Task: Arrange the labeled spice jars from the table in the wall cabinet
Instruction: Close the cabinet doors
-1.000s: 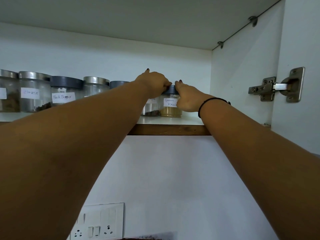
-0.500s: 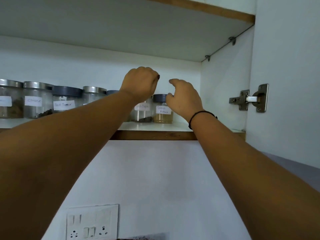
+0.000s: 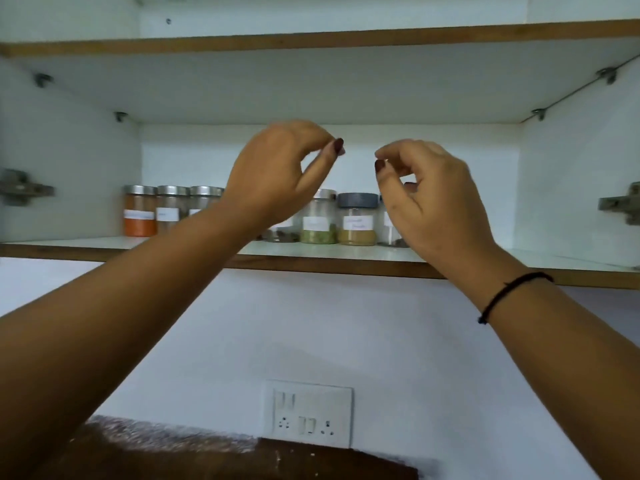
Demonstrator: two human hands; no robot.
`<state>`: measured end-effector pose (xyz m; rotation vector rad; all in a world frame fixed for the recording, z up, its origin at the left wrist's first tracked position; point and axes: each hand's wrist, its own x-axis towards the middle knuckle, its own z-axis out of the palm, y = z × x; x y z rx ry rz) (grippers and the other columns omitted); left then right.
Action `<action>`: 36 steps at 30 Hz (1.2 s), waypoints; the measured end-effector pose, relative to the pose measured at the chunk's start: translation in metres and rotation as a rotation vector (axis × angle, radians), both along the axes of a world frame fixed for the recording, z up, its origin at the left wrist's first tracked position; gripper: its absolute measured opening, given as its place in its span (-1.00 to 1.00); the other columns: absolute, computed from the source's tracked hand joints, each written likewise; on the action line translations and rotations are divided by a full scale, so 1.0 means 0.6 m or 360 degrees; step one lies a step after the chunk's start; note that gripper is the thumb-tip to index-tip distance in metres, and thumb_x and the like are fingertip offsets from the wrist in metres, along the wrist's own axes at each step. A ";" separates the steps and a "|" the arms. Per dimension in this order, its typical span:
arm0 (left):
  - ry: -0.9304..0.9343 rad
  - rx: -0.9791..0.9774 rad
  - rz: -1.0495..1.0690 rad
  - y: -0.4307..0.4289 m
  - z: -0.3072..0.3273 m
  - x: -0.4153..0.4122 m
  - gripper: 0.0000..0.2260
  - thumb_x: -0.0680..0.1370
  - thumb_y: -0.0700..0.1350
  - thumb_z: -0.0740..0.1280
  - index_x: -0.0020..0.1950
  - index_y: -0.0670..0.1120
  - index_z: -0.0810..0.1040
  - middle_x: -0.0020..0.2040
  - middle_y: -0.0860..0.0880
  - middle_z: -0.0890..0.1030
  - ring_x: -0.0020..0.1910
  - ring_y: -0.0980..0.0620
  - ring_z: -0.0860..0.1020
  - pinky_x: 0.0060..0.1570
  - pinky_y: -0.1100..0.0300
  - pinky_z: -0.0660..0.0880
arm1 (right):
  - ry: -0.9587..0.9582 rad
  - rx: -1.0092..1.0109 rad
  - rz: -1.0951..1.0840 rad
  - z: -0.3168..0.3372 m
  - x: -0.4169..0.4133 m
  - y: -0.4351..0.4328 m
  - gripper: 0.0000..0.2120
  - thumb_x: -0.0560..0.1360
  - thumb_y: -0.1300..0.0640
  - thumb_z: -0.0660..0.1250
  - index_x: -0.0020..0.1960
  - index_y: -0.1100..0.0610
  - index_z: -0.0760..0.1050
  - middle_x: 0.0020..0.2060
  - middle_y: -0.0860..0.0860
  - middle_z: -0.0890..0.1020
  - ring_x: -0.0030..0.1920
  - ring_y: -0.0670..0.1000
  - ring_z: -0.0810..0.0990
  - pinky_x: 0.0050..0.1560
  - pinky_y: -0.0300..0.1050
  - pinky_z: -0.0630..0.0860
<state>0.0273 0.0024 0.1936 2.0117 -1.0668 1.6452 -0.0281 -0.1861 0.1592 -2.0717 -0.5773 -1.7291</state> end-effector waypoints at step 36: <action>-0.0079 -0.0801 0.0598 0.855 -0.020 -0.539 -0.73 0.65 0.00 0.22 0.06 -0.08 0.69 -0.03 0.08 0.69 -0.03 0.17 0.63 -0.02 0.37 0.50 | 0.0769 0.0154 0.2023 -0.110 -0.288 0.958 -0.69 0.57 -0.11 0.20 -0.08 0.12 0.54 -0.27 0.04 0.60 -0.27 0.09 0.58 -0.26 0.15 0.58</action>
